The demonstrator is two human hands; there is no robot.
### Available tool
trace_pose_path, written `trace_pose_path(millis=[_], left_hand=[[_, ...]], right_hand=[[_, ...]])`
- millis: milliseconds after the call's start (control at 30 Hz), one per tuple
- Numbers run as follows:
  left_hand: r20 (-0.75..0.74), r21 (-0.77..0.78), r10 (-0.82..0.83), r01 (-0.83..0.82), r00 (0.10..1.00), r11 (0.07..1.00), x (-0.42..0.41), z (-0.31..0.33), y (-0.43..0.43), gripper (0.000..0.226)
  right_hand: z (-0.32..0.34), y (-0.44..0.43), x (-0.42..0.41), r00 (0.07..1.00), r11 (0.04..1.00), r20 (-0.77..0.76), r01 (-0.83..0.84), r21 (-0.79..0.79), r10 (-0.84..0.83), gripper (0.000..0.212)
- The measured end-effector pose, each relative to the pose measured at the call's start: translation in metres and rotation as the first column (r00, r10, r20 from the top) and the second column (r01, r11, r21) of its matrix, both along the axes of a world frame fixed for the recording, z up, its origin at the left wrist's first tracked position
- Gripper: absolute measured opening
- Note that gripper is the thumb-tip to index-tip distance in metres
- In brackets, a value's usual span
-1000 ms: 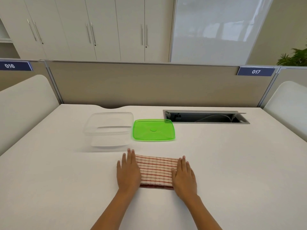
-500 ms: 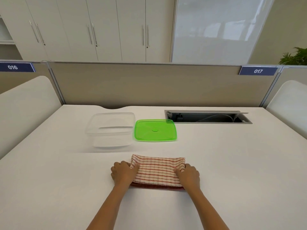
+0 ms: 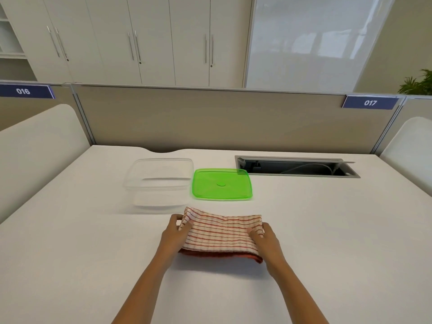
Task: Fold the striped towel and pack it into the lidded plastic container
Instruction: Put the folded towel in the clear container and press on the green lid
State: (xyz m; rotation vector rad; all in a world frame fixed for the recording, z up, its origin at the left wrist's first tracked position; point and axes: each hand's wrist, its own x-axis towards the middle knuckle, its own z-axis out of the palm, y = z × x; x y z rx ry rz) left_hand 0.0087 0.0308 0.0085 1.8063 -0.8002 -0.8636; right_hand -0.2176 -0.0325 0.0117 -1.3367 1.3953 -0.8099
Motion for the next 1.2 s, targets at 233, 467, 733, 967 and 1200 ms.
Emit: trace_pose_path(millis=[233,467,733,967,1200], left_hand=[[0.059,-0.039,0.105,-0.103,0.993,0.994,0.032,0.028,-0.012,0.024],[0.229,-0.14,0.197,-0.168,0.953,0.976,0.095,0.086,-0.044,0.035],[0.496,-0.099,0.27,-0.255,0.825,0.962,0.133,0.108,-0.085,0.041],[0.606,0.048,0.148,-0.222,0.782,0.974,0.155,0.087,-0.102,0.04],[0.824,0.004,0.113,-0.204,0.556,0.979,0.154,0.061,-0.099,0.038]], right_hand=[[0.031,-0.021,0.033,0.987,0.998,0.157,-0.039,0.059,0.03,0.018],[0.089,-0.063,0.1,0.945,0.985,0.283,-0.172,0.004,0.164,0.033],[0.112,-0.099,0.188,0.96,0.941,-0.152,-0.265,-0.212,0.236,0.05],[0.09,-0.107,0.235,0.822,0.849,-0.507,-0.443,-0.288,0.257,0.048],[0.074,-0.106,0.244,0.574,0.638,-0.817,-0.651,-0.41,0.06,0.031]])
